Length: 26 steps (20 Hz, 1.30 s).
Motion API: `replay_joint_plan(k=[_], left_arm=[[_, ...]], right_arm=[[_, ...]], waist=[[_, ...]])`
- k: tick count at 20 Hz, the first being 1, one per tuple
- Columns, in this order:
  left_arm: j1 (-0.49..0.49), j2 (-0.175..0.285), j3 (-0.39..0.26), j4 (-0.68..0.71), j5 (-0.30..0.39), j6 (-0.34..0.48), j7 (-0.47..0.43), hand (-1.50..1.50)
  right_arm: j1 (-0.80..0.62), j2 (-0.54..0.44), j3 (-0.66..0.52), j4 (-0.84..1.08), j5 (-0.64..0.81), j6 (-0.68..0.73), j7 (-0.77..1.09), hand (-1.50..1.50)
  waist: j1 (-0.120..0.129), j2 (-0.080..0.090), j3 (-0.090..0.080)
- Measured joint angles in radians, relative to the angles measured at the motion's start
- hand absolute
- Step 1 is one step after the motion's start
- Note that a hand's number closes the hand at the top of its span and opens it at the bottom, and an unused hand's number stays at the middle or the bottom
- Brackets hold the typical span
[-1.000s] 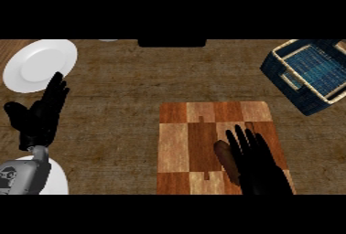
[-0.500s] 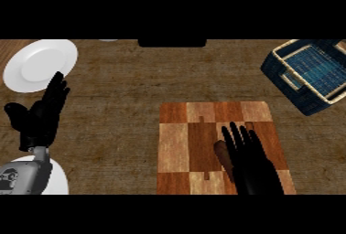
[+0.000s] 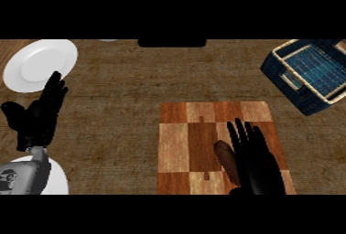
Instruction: Pick the sweet potato from the cutting board and place it in the basket
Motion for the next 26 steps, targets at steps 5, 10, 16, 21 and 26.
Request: replay_joint_plan(k=[5, 10, 16, 21, 26], left_arm=[[-0.009, -0.021, 0.008, 0.005, -0.019, -0.009, -0.002, 0.0], [0.001, -0.018, 0.029, -0.008, -0.019, -0.035, 0.007, 0.0], [-0.011, -0.03, 0.039, 0.0, -0.031, -0.04, 0.012, 0.0], [0.01, -0.047, 0.028, -0.03, -0.045, -0.036, 0.011, 0.0], [-0.016, -0.046, 0.039, -0.009, -0.049, -0.04, 0.018, 0.0]], right_arm=[[0.007, 0.019, -0.001, 0.025, 0.016, -0.012, -0.021, -1.5], [-0.002, 0.039, -0.011, 0.065, 0.028, -0.012, -0.032, -1.5], [-0.012, 0.041, -0.051, 0.126, 0.011, -0.011, -0.071, -1.5], [-0.005, 0.023, -0.039, 0.174, -0.007, 0.031, -0.116, 1.5], [-0.018, 0.012, -0.052, 0.184, -0.024, 0.036, -0.167, 1.5]], waist=[[-0.001, -0.002, -0.002], [0.0, -0.003, -0.003], [-0.001, -0.005, -0.005], [0.001, -0.01, -0.008], [-0.002, -0.014, -0.013]])
